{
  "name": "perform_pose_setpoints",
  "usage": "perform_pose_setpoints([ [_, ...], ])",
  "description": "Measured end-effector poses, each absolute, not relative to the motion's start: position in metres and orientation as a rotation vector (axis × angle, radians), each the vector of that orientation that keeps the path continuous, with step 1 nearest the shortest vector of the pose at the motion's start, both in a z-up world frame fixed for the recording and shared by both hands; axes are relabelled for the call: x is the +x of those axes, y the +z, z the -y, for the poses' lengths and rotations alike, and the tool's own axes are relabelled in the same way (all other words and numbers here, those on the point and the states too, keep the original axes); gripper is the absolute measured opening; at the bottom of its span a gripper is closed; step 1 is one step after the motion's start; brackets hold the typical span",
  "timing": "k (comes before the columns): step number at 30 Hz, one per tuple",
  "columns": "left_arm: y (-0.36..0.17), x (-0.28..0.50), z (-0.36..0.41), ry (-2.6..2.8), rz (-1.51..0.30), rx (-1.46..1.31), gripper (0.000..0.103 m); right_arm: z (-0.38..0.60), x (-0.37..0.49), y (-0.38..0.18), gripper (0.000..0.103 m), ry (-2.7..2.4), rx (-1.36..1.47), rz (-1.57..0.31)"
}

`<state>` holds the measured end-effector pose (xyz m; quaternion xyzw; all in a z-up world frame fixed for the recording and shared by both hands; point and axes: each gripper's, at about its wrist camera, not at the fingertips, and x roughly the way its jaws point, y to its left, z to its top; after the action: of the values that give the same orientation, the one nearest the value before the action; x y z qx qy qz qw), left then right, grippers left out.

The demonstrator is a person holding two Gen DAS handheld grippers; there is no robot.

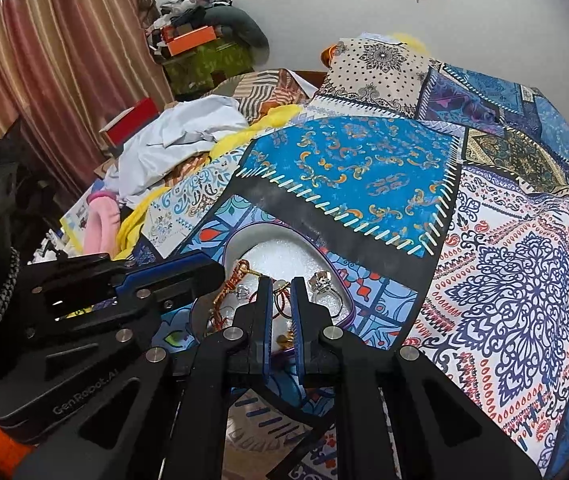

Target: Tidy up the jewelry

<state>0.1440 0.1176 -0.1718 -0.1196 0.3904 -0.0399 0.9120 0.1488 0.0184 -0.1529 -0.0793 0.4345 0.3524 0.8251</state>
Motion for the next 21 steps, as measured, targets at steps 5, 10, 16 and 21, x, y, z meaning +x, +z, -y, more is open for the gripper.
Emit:
perform_pose_setpoints([
  [5, -0.162, 0.138, -0.119, -0.058, -0.789, -0.237, 0.006, -0.016, 0.151, -0.15, 0.01, 0.756, -0.148, -0.953],
  [10, -0.143, 0.126, -0.119, -0.039, -0.754, -0.221, 0.006, -0.012, 0.143, -0.133, 0.017, 0.749, -0.15, -0.905],
  [16, -0.102, 0.103, -0.113, -0.016, -0.667, -0.181, 0.007, 0.001, 0.124, -0.093, 0.017, 0.736, -0.129, -0.795],
  [21, -0.052, 0.071, -0.105, 0.014, -0.527, -0.135, 0.01, 0.022, 0.096, -0.044, 0.017, 0.707, -0.105, -0.642],
])
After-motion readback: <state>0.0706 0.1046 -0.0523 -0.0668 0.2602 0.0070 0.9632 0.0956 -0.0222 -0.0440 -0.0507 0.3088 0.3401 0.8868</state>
